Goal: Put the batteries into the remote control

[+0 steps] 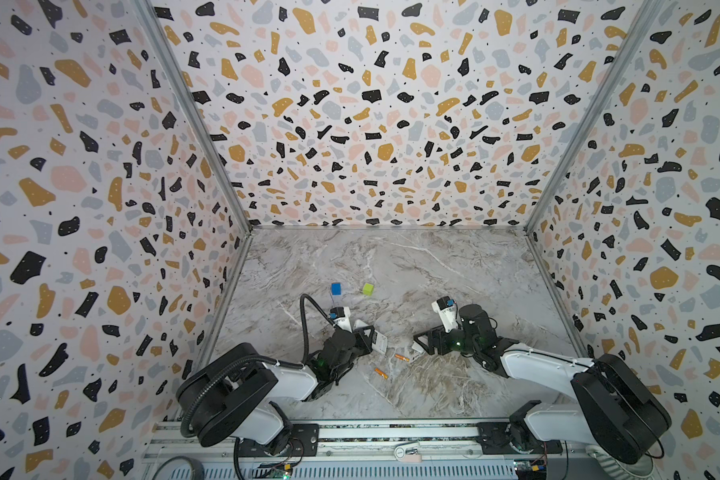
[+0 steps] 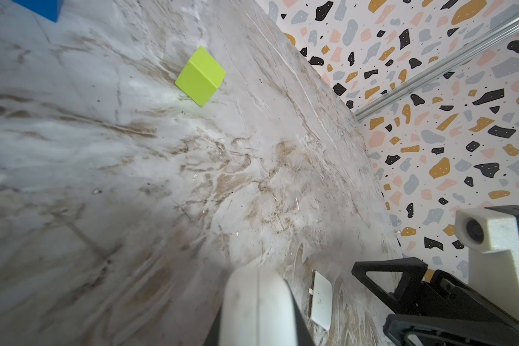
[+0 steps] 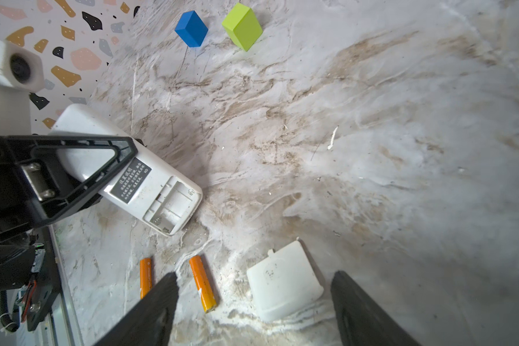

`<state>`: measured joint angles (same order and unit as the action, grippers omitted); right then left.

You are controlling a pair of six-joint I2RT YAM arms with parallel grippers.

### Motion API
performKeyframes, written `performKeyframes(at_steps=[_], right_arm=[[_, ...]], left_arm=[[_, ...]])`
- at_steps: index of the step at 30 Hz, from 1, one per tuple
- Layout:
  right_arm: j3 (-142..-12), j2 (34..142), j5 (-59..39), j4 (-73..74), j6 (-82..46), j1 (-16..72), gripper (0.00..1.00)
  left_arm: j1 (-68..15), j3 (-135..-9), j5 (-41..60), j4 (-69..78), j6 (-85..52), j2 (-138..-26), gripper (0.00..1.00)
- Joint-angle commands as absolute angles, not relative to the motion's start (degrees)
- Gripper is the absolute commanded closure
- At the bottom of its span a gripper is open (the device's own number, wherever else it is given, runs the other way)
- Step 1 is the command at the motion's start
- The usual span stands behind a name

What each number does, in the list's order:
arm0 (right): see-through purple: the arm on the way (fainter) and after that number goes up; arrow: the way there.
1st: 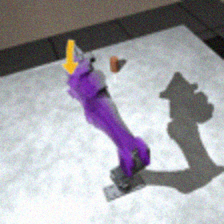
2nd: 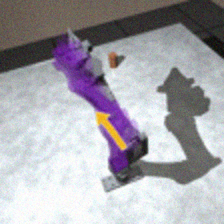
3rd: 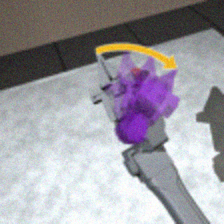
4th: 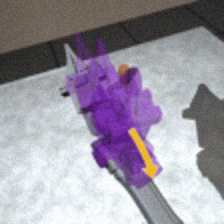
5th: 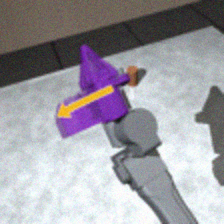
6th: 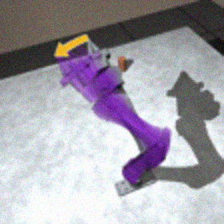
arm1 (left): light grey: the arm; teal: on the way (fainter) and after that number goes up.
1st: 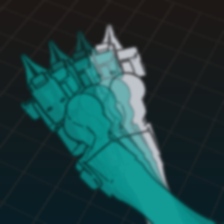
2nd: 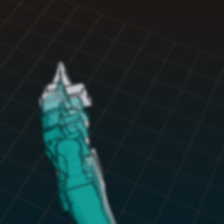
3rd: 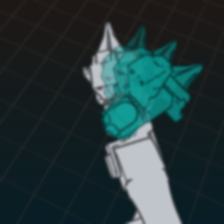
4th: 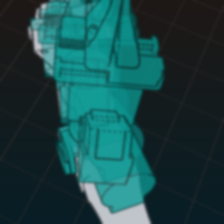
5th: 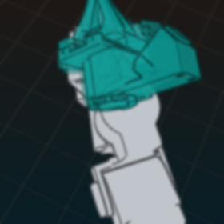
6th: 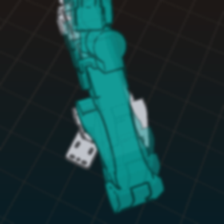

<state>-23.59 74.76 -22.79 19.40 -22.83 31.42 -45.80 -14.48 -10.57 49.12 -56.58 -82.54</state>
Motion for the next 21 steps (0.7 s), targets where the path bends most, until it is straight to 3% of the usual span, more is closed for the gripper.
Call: performKeyframes(at_steps=[1,3,13,21], right_arm=[[-24.9,73.6,-22.2,18.3,-21.9,31.7,0.17],[-24.9,73.5,-22.2,18.4,-21.9,31.7,0.17],[-24.6,71.3,-20.8,17.7,-21.5,31.7,0.18],[-24.7,70.7,-20.3,17.0,-21.2,31.7,0.18]], left_arm=[[-45.4,-13.9,-11.0,52.1,-56.6,-82.6,1.00],[-45.4,-13.9,-11.5,51.3,-56.7,-82.6,0.98],[-45.2,-13.5,-14.1,47.4,-56.7,-81.2,0.68],[-45.2,-13.2,-15.6,44.2,-56.8,-79.7,0.60]])
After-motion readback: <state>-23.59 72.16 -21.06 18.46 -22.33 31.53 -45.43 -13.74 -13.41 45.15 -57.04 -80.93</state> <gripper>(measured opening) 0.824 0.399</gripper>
